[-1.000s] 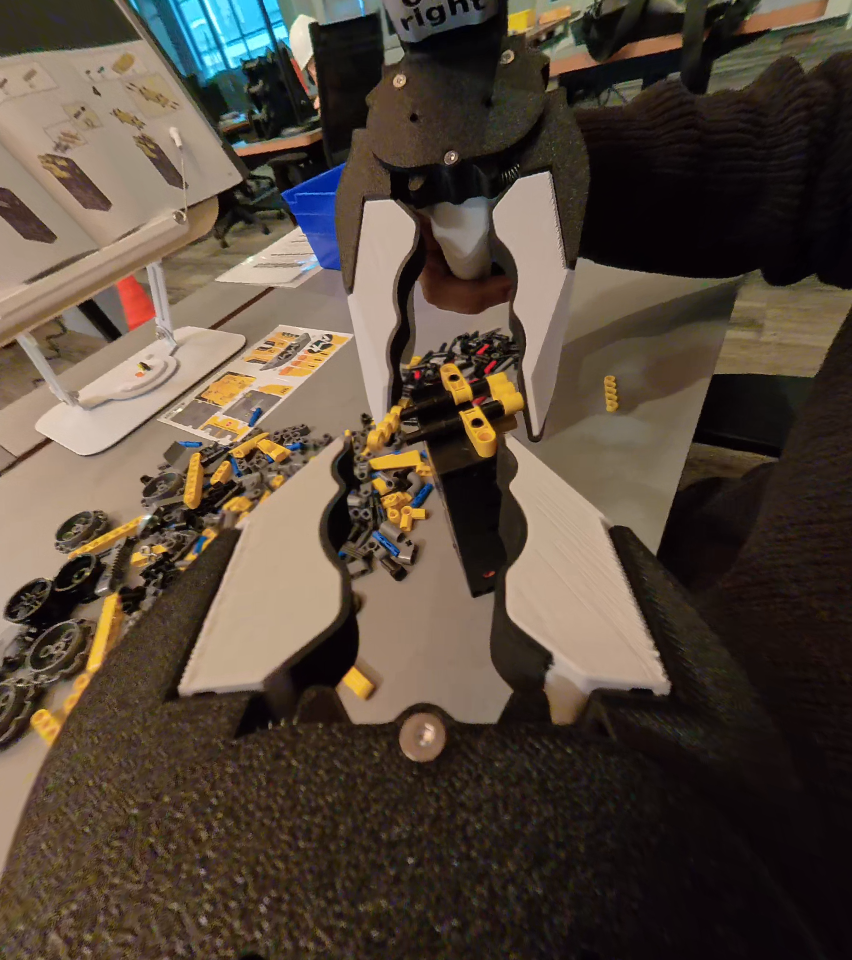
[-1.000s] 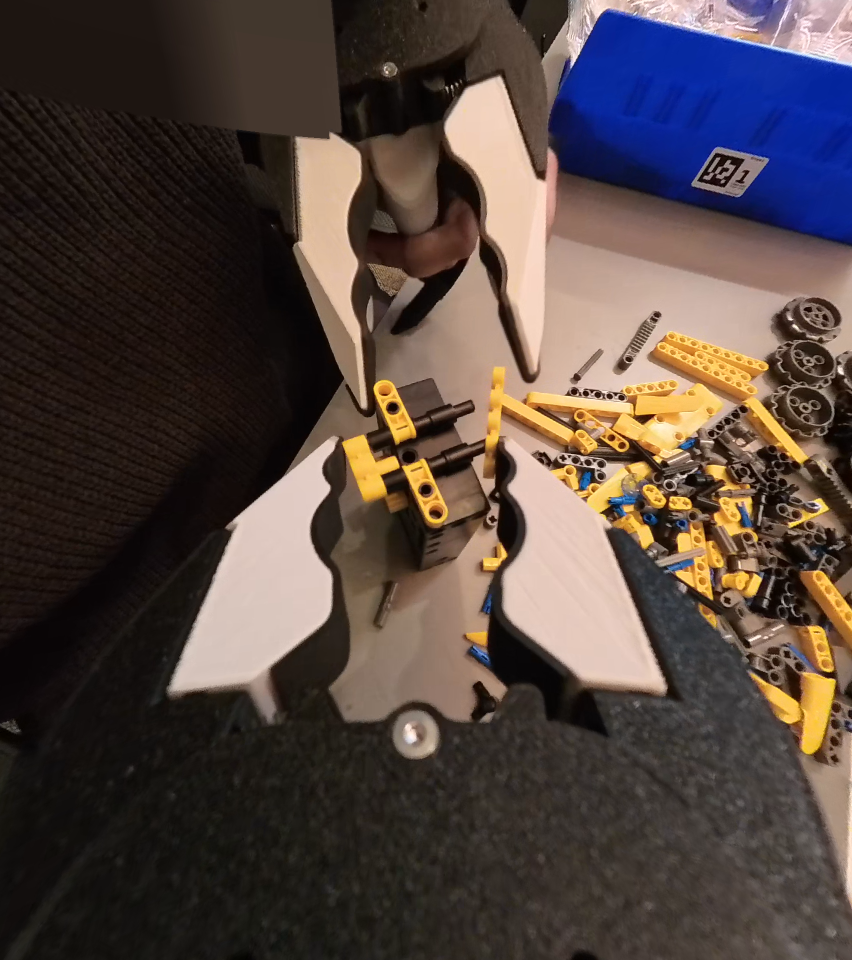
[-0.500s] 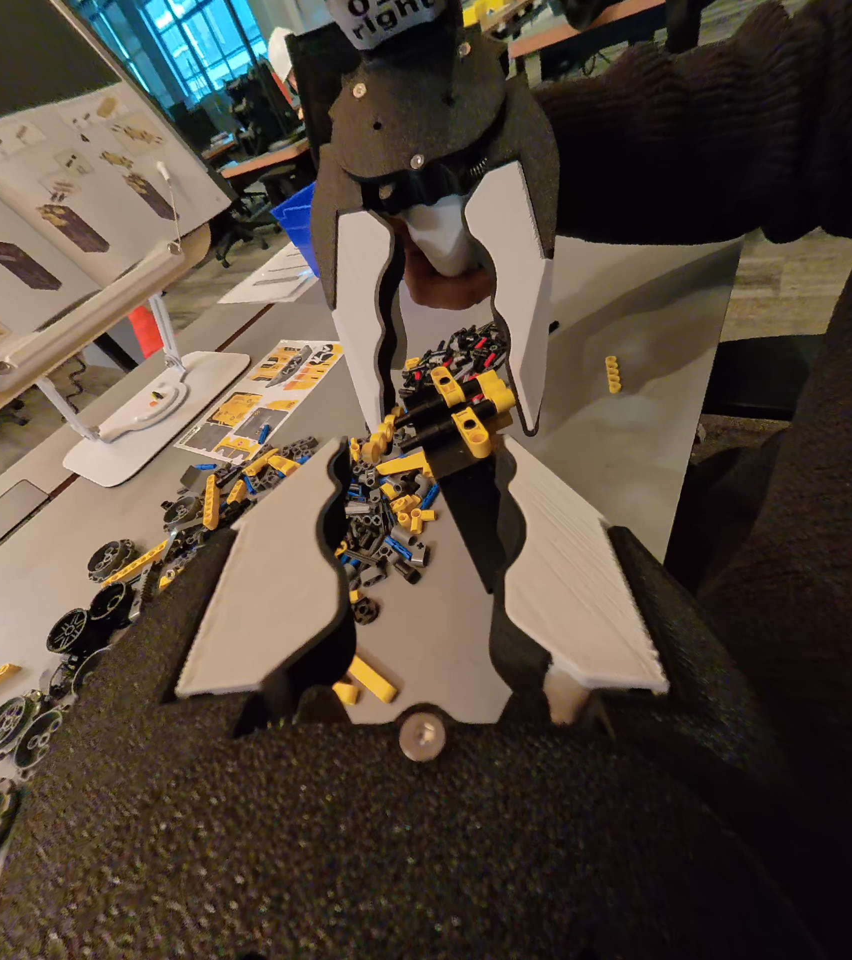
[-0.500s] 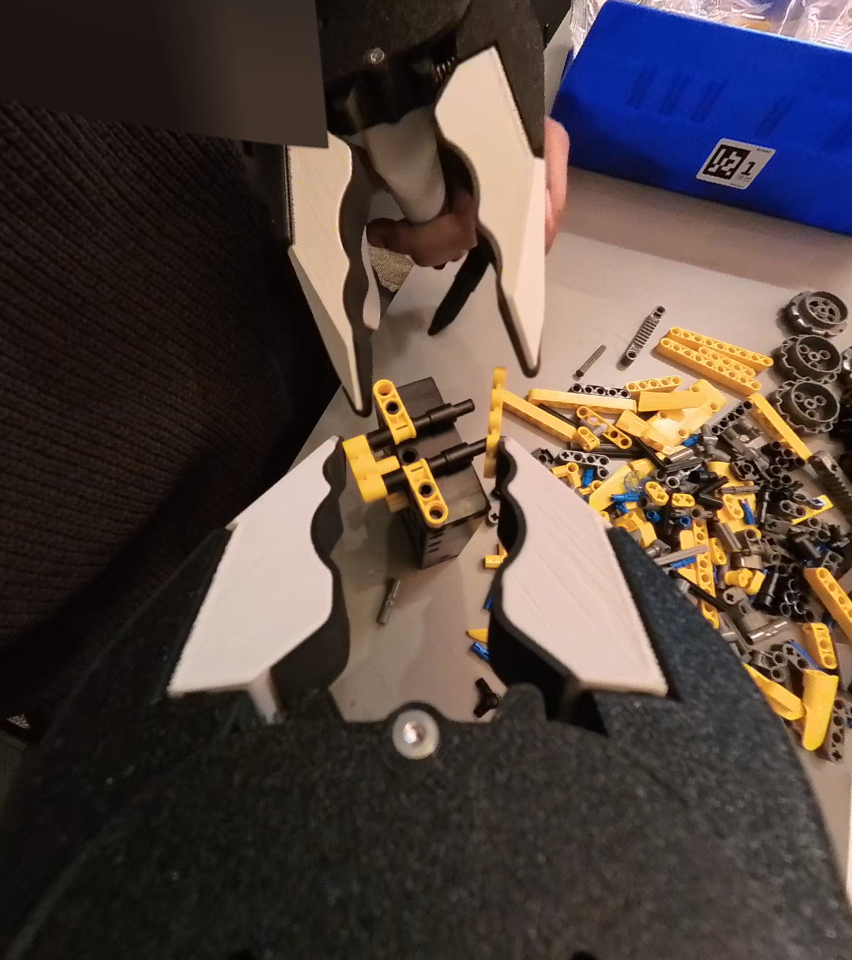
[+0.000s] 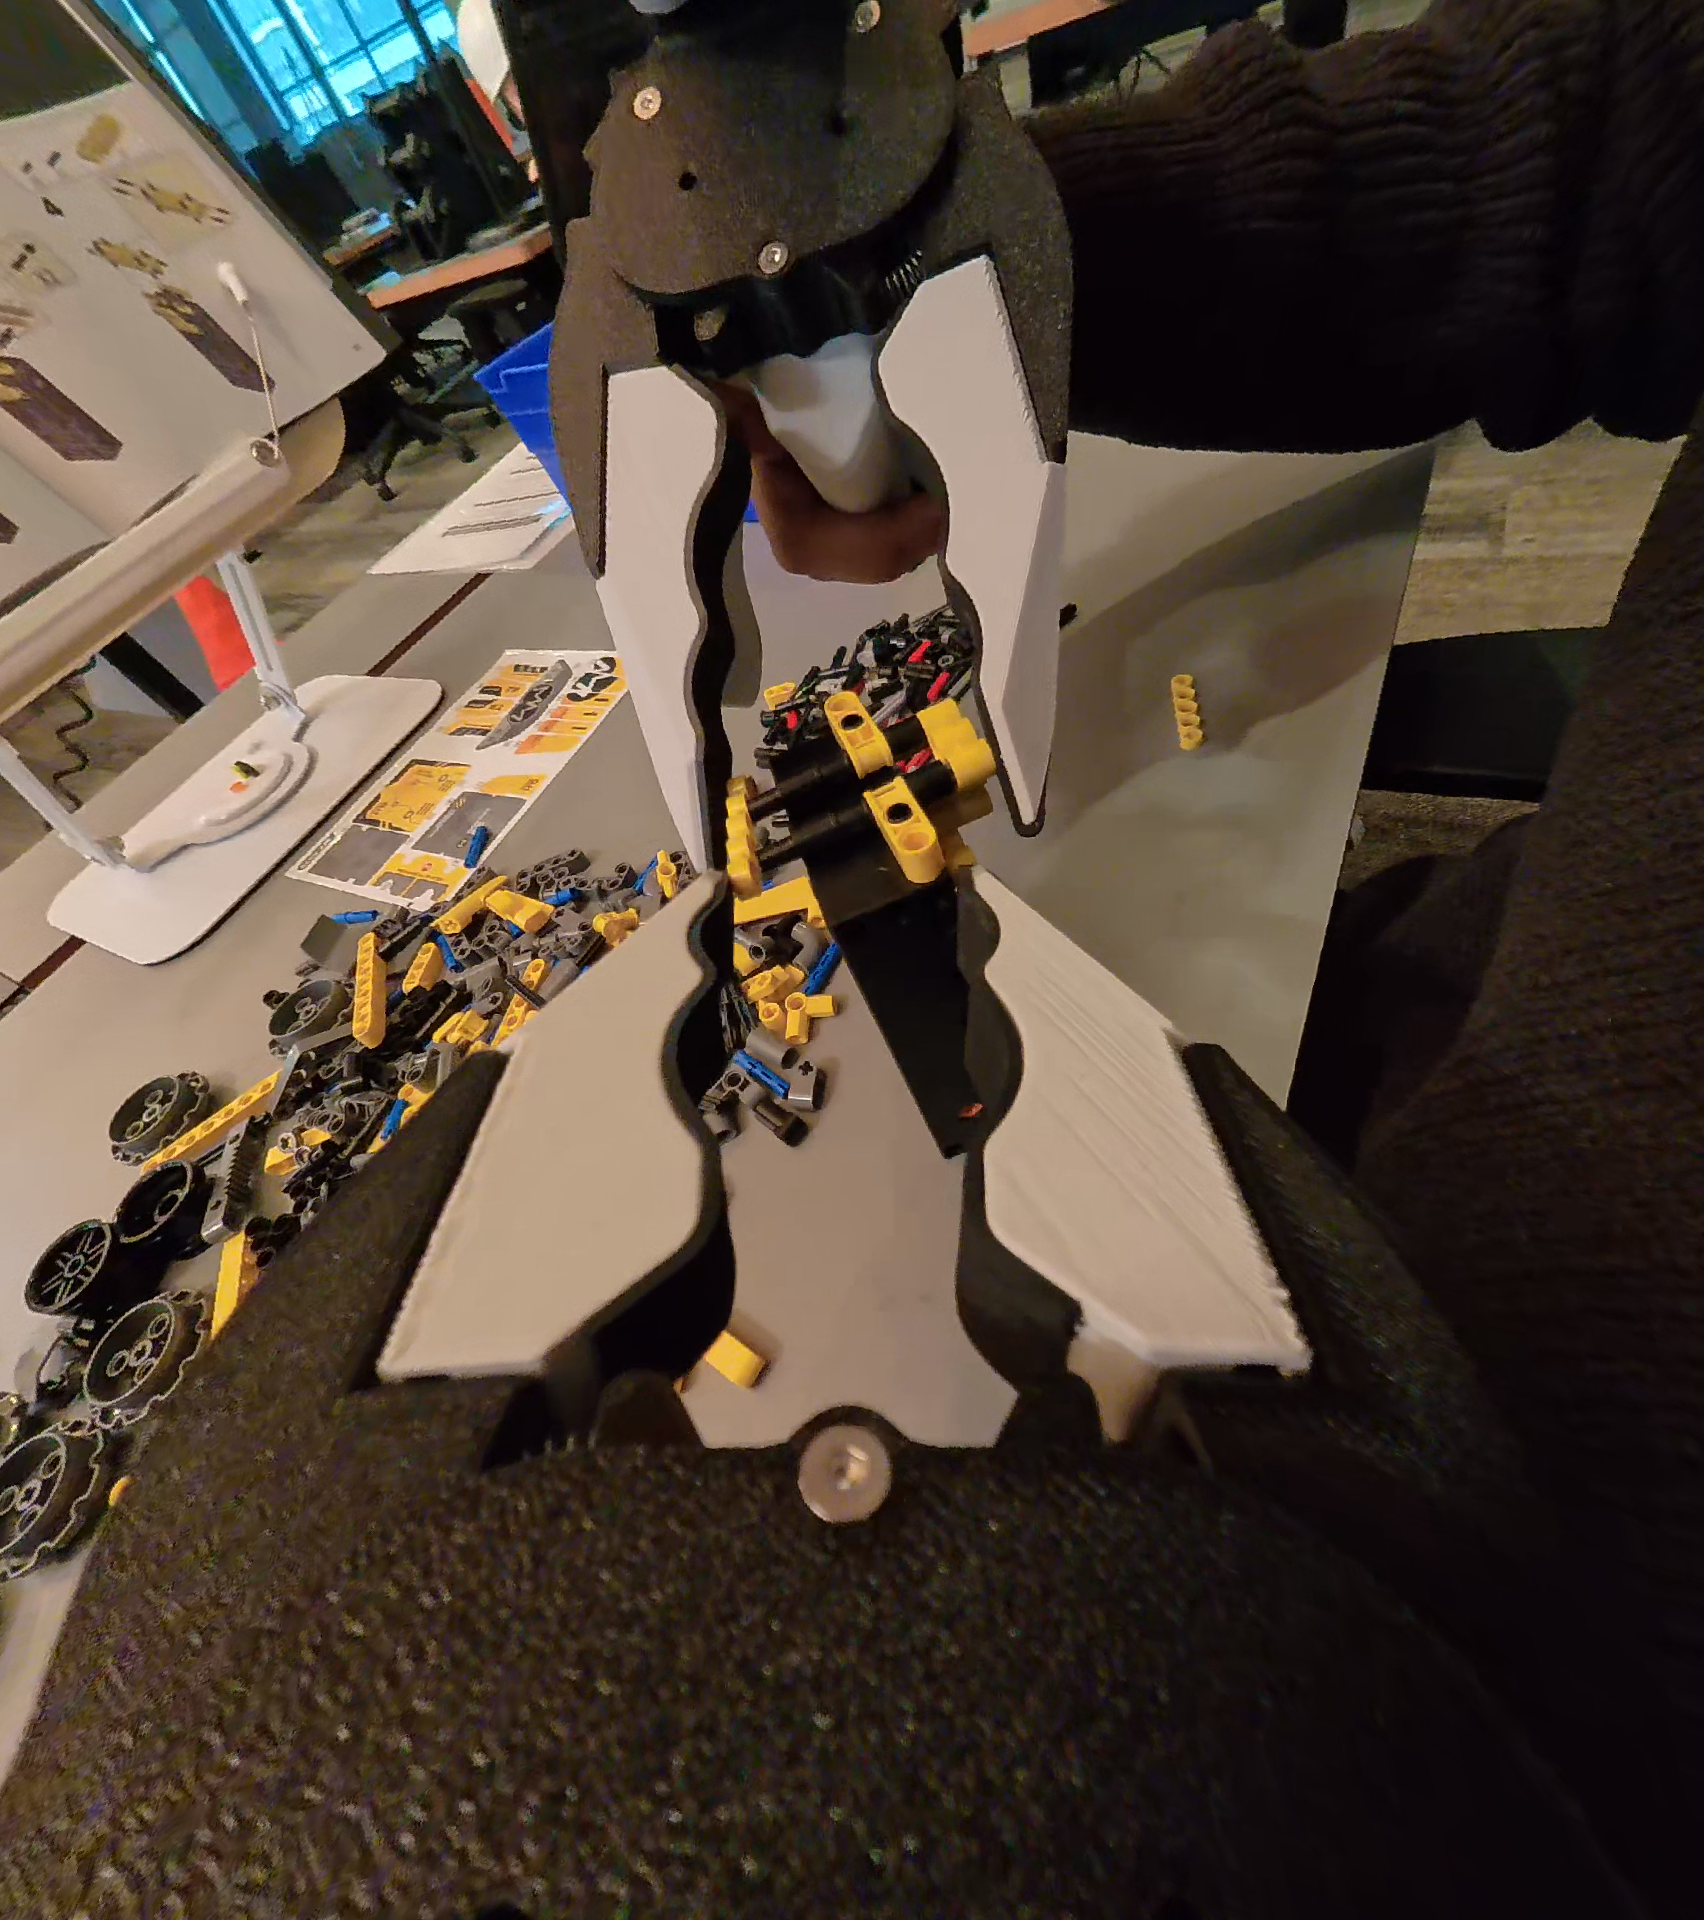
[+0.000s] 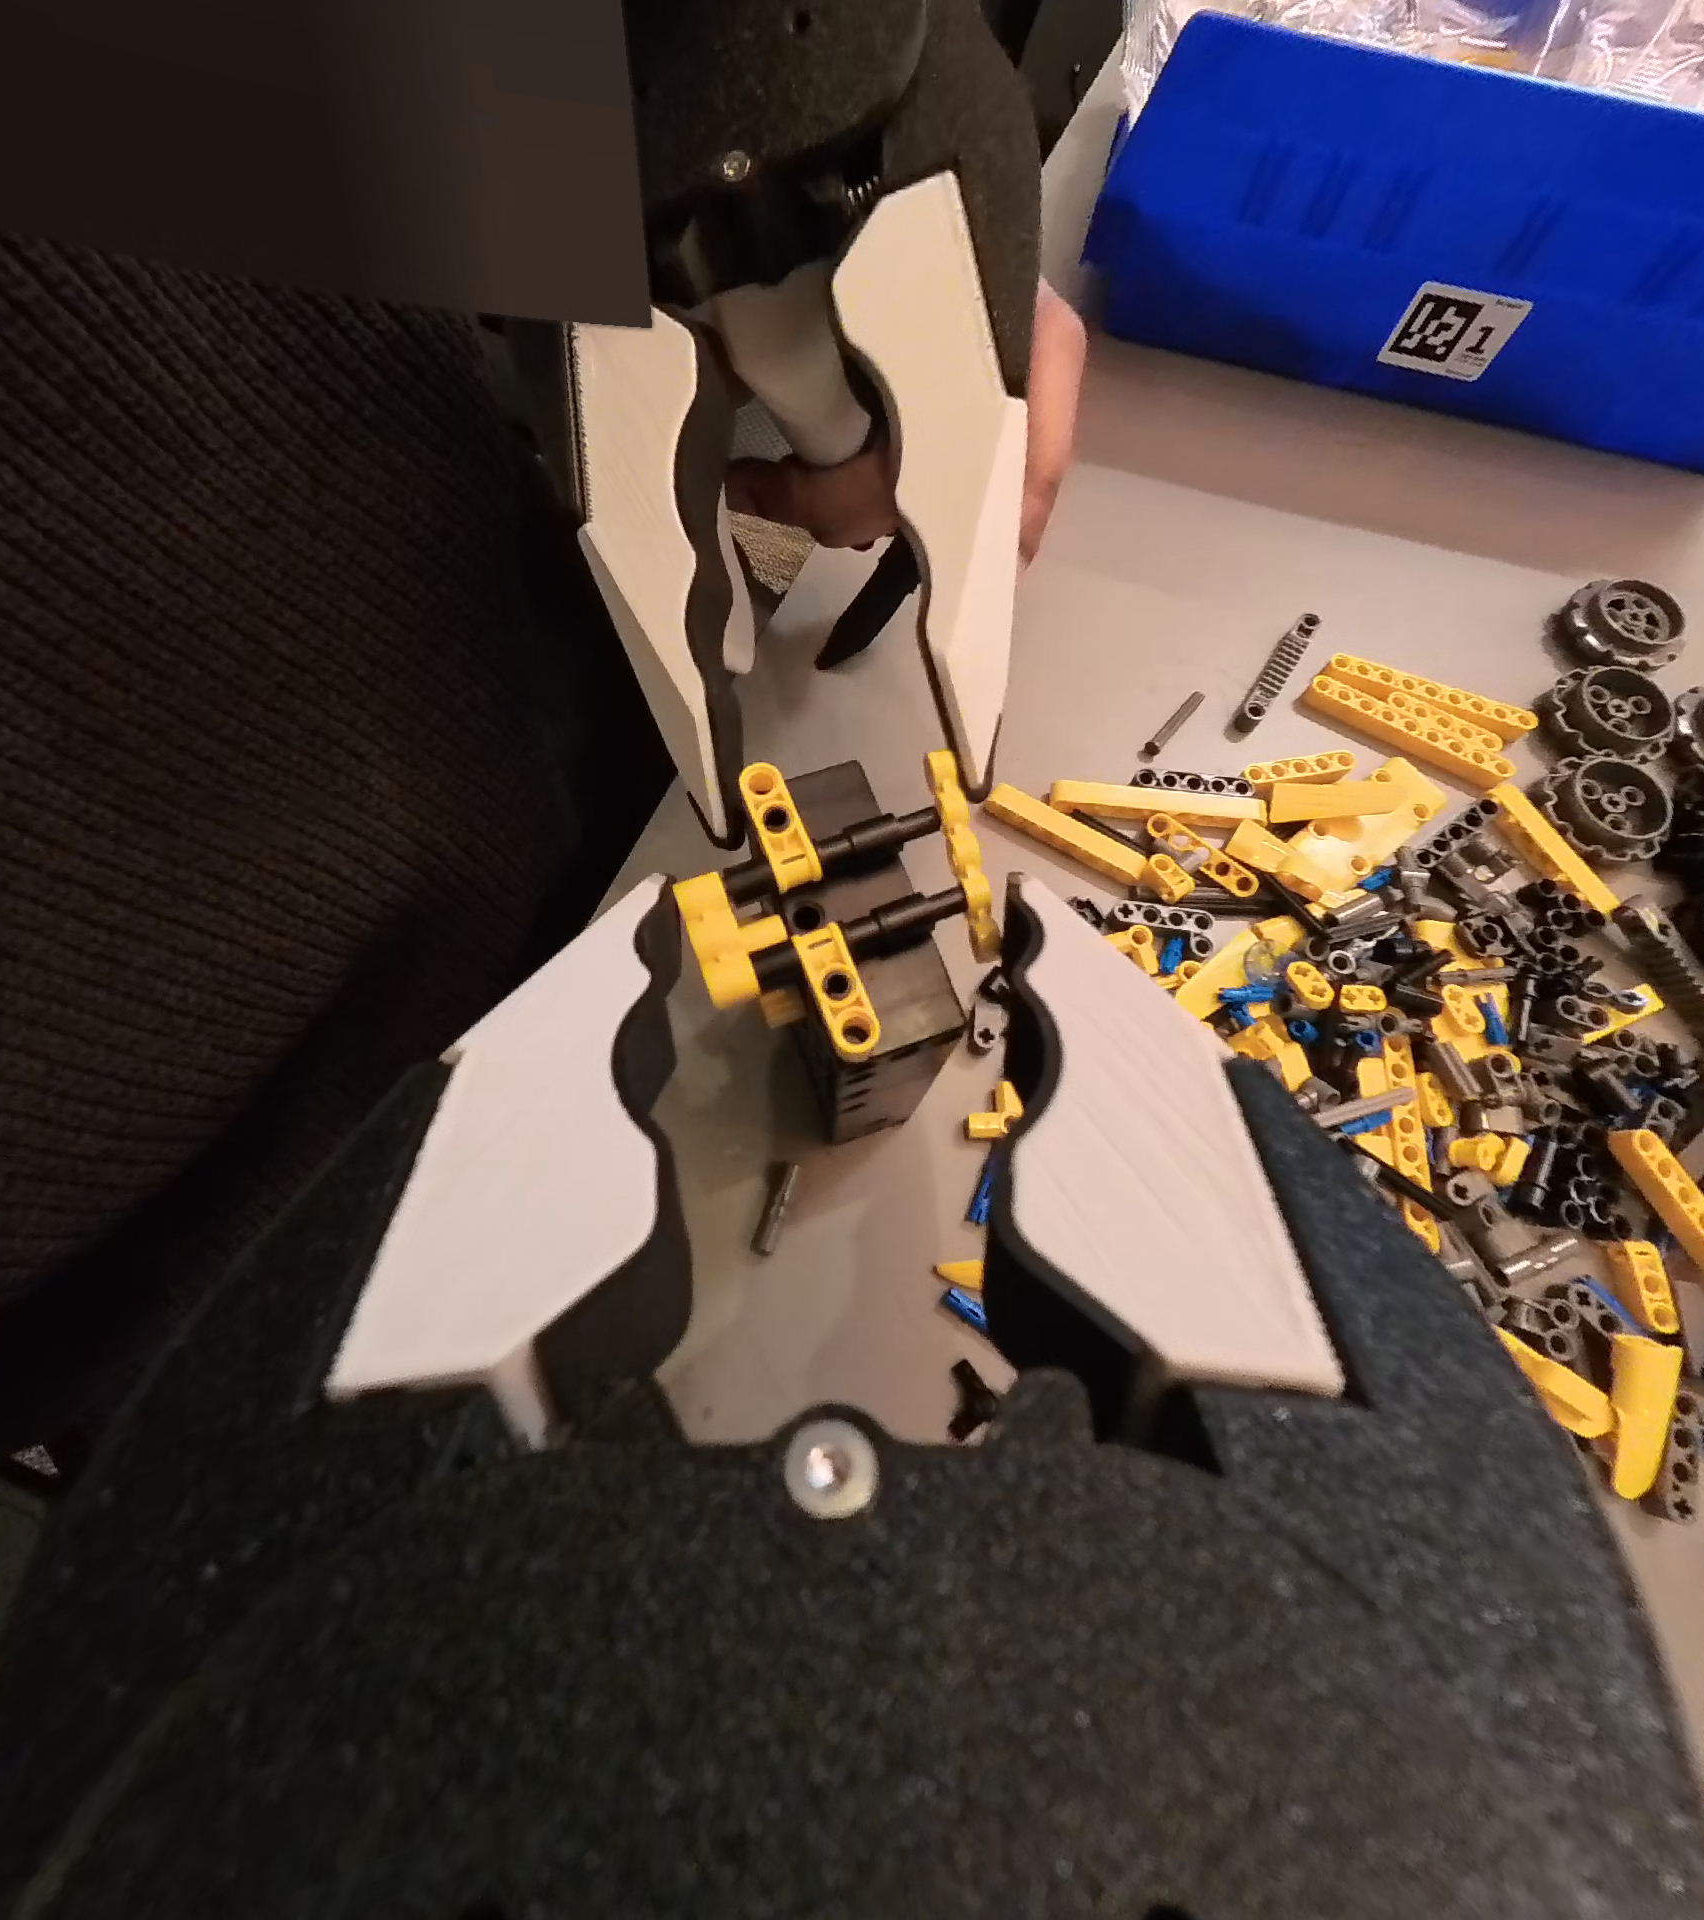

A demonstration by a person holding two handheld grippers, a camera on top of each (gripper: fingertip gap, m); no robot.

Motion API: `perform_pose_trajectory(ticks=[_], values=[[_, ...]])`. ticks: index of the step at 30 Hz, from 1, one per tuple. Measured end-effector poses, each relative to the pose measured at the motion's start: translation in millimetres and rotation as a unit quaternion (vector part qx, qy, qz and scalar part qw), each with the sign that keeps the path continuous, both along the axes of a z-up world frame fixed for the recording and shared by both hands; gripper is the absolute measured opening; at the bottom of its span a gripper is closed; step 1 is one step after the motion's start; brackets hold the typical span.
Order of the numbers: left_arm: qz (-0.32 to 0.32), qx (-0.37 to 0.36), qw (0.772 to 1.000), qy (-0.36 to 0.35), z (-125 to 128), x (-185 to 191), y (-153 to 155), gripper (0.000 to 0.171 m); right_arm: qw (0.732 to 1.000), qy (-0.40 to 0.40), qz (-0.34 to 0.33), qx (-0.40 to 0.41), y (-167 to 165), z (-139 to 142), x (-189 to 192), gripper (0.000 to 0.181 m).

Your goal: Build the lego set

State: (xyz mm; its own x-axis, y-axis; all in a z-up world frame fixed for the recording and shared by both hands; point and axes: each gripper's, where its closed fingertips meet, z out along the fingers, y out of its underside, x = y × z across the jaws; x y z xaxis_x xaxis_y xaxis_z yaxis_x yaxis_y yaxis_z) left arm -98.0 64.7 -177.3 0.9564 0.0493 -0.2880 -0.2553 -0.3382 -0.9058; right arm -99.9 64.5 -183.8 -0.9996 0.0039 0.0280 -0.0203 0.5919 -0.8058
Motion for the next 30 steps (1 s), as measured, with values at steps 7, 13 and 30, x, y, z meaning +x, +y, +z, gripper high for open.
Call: perform_pose_trajectory(ticks=[7, 13, 30], values=[[-0.003, -0.018, 1.0, -0.003, -7.2, 0.2, -0.7, 0.042, 1.0, -0.002, 0.001, 0.003, -0.4, -1.0, 1.3, 0.061], [0.003, -0.017, 1.0, 0.008, -7.2, 0.5, 0.4, 0.041, 1.0, 0.001, -0.002, -0.001, 0.3, -1.1, 1.6, 0.061], [-0.013, 0.029, 0.996, -0.089, -1.2, 0.6, -1.1, 0.042, 1.0, -0.004, -0.012, -0.004, -0.1, -1.3, 1.3, 0.06]])
